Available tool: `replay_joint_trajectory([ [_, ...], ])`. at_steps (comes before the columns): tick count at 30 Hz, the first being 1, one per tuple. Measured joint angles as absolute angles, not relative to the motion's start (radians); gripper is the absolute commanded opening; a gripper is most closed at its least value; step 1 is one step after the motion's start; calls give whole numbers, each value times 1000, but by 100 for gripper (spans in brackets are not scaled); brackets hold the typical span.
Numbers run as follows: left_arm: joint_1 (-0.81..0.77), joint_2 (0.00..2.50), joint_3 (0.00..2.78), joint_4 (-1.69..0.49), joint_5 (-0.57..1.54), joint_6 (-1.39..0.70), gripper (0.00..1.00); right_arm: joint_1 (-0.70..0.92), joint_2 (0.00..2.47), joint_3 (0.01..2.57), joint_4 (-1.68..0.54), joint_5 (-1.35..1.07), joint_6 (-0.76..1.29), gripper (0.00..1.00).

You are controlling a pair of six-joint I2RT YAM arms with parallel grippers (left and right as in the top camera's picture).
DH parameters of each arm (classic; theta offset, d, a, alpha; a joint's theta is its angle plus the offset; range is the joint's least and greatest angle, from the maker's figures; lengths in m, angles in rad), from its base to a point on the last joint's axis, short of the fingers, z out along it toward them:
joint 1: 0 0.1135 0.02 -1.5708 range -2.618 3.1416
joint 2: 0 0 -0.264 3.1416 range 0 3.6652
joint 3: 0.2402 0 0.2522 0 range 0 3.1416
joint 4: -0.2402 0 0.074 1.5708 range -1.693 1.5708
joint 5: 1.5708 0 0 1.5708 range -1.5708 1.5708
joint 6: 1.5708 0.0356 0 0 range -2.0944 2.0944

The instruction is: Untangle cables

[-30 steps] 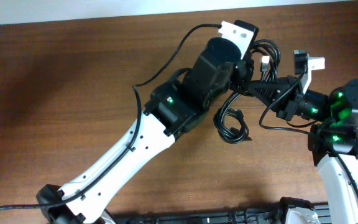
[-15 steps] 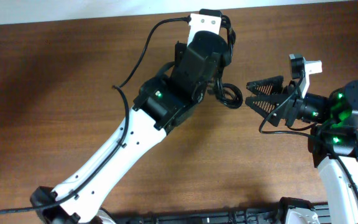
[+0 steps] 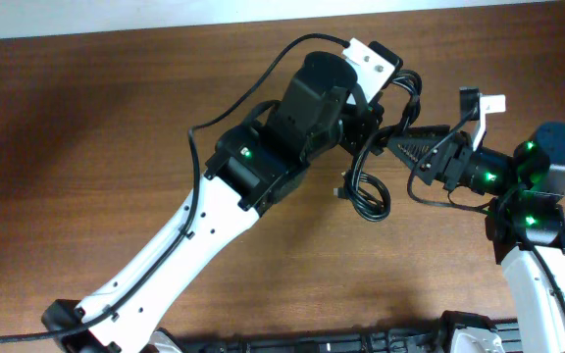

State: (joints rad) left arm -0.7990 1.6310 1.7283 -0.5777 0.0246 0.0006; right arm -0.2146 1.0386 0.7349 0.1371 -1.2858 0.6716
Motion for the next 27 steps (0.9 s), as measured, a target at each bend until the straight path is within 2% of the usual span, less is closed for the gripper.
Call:
replay_joint_trajectory([
  [2, -798, 1630, 1728, -578, 31, 4, 0, -215, 1039, 735, 136, -1274, 669, 28],
  [8, -796, 1626, 1728, -581, 84, 8, 0, -215, 1039, 735, 135, -1249, 651, 27],
  [12, -796, 1626, 1728, -586, 120, 8, 0, -215, 1039, 735, 137, -1249, 651, 10],
  [15, -794, 1626, 1728, -587, 112, 9, 0, -215, 1039, 735, 138, -1250, 647, 9],
  [17, -796, 1626, 1728, -588, 89, 8, 0, -215, 1039, 735, 139, -1249, 648, 4],
  [24, -820, 1626, 1728, -590, -37, -27, 1, -213, 1039, 735, 146, -1249, 647, 4],
  [26, -827, 1626, 1728, -595, -75, -63, 18, -212, 1039, 735, 146, -1249, 646, 4],
  [27, -831, 1626, 1728, -597, -89, -82, 38, -211, 1039, 735, 147, -1249, 646, 4],
])
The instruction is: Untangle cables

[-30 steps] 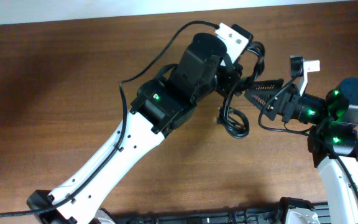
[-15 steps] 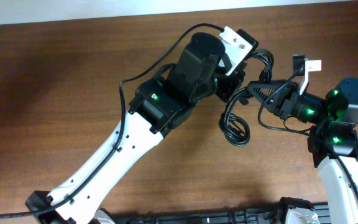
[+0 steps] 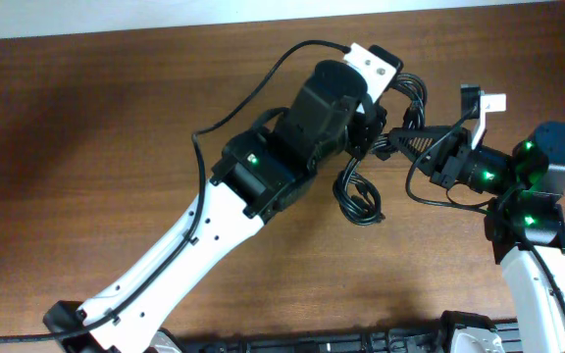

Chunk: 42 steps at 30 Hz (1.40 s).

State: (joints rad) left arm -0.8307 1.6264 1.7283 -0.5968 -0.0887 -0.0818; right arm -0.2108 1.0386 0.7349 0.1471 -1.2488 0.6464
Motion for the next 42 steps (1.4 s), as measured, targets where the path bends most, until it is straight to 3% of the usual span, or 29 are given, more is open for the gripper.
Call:
replay_joint_trajectory([
  [2, -832, 1626, 1728, -598, -117, -110, 66, -209, 1039, 735, 151, -1251, 645, 4],
  [4, -822, 1626, 1728, -598, -170, -140, 78, -210, 1039, 735, 150, -1250, 642, 4],
  [8, -815, 1626, 1728, -609, -207, -161, 91, -210, 1039, 735, 149, -1250, 639, 4],
  [13, -812, 1626, 1728, -635, -237, -172, 100, -210, 1039, 735, 148, -1249, 635, 4],
  [20, -811, 1626, 1728, -671, -242, -226, 100, -210, 1039, 735, 146, -1198, 632, 4],
  [27, -799, 1592, 1728, -714, -170, -229, 71, -210, 1039, 735, 250, -1121, 637, 4],
  [29, -799, 1579, 1728, -721, -127, -218, 72, -210, 1039, 735, 284, -1112, 655, 4],
  [31, -799, 1572, 1728, -735, -51, -181, 79, -210, 1039, 735, 323, -1102, 678, 4],
  [37, -799, 1571, 1728, -769, 63, -111, 79, -210, 1039, 735, 381, -1098, 749, 4],
  [42, -799, 1571, 1728, -802, 89, -81, 57, -210, 1039, 735, 442, -1102, 796, 4],
])
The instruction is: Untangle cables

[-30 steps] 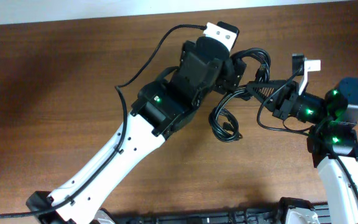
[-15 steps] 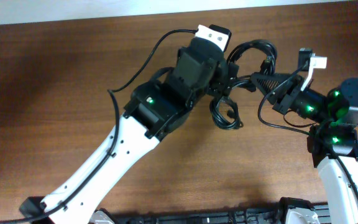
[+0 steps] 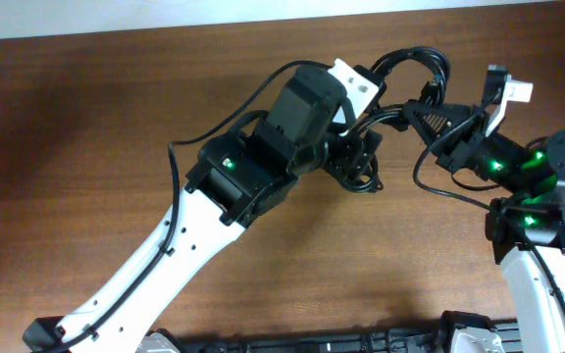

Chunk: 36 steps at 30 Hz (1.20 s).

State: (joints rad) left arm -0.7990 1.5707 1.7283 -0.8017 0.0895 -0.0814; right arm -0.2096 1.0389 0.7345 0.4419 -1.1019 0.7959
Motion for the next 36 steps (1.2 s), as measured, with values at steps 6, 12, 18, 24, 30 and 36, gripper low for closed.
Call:
replay_joint_trajectory([
  [6, -799, 1571, 1728, -801, 99, -61, 28, -210, 1039, 735, 534, -1148, 861, 4],
  [12, -805, 1571, 1728, -792, 125, -25, 0, -210, 1039, 735, 547, -1166, 885, 21],
  [18, -802, 1571, 1728, -744, 77, -18, 0, -210, 1039, 735, 552, -1249, 896, 41],
  [24, -800, 1571, 1728, -733, 8, -18, 0, -210, 1039, 735, 551, -1319, 898, 52],
  [30, -799, 1571, 1728, -739, -81, -18, 0, -210, 1039, 735, 548, -1306, 898, 55],
  [36, -799, 1571, 1728, -750, -130, -18, 0, -210, 1072, 735, 548, -1261, 848, 70],
])
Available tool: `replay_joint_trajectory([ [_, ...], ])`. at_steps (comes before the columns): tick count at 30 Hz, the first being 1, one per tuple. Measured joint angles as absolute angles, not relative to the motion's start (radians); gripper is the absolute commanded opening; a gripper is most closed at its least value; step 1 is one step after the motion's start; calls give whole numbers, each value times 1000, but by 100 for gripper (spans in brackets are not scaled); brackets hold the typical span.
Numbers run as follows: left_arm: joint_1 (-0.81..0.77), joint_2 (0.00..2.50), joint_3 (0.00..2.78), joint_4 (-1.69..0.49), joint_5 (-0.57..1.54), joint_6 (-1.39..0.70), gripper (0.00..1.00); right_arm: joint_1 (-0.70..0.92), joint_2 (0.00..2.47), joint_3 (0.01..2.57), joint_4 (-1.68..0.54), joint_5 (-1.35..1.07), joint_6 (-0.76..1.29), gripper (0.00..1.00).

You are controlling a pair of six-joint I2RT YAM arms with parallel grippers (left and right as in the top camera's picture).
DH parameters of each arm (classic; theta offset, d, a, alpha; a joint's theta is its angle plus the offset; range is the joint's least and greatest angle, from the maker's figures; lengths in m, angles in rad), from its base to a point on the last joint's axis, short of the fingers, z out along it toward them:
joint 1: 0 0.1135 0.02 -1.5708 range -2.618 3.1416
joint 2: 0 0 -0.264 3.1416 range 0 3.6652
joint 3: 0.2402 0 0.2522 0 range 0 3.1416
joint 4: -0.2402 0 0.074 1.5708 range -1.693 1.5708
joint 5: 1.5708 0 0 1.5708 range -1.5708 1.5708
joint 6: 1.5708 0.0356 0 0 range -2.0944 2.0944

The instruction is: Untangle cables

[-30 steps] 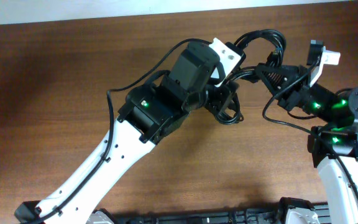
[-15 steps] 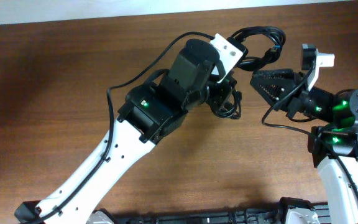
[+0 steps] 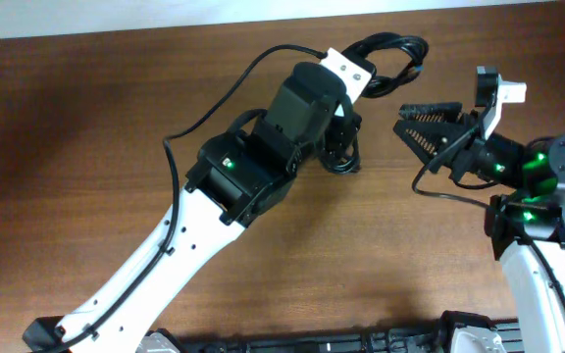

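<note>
A black cable is bunched at the far middle of the table. One loop (image 3: 392, 45) arches out past my left wrist, and a small coil (image 3: 341, 157) lies below it. My left gripper (image 3: 349, 116) is mostly hidden under its own wrist and appears shut on the cable between loop and coil. To the right, my right gripper (image 3: 410, 120) stands open, its toothed fingers (image 3: 432, 106) spread, a short gap away from the cable and holding nothing.
The brown wooden table (image 3: 86, 147) ends at a pale far edge (image 3: 165, 25) just behind the cable loop. My left arm's own thin lead (image 3: 226, 90) curves over the table left of the wrist. Dark equipment (image 3: 312, 343) lines the near edge.
My right gripper has let go of the cable and now stands open a little to the right. The top loop has swung left and farther back. The coil sits tighter under my left wrist.
First both grippers met at the cable bundle mid-table, with the coil hanging below them. Then both were farther back and the coil was drawn up toward my left gripper. The right gripper still had the cable 1.2 s ago; now only the left holds it.
</note>
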State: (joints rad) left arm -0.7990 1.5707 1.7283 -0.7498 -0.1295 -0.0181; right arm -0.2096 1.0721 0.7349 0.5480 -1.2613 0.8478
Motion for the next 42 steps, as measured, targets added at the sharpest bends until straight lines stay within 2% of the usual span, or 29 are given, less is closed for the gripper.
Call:
replay_joint_trajectory([
  [4, -799, 1571, 1728, -752, -79, -18, 0, -210, 1111, 735, 554, -1254, 801, 79],
  [6, -799, 1571, 1728, -752, -59, -18, 0, -210, 1118, 735, 555, -1254, 789, 80],
  [13, -799, 1571, 1728, -753, -20, -23, 0, -210, 1123, 735, 753, -1309, 791, 80],
  [42, -799, 1594, 1728, -727, 76, -27, 0, -188, 1123, 735, 856, -1326, 833, 77],
])
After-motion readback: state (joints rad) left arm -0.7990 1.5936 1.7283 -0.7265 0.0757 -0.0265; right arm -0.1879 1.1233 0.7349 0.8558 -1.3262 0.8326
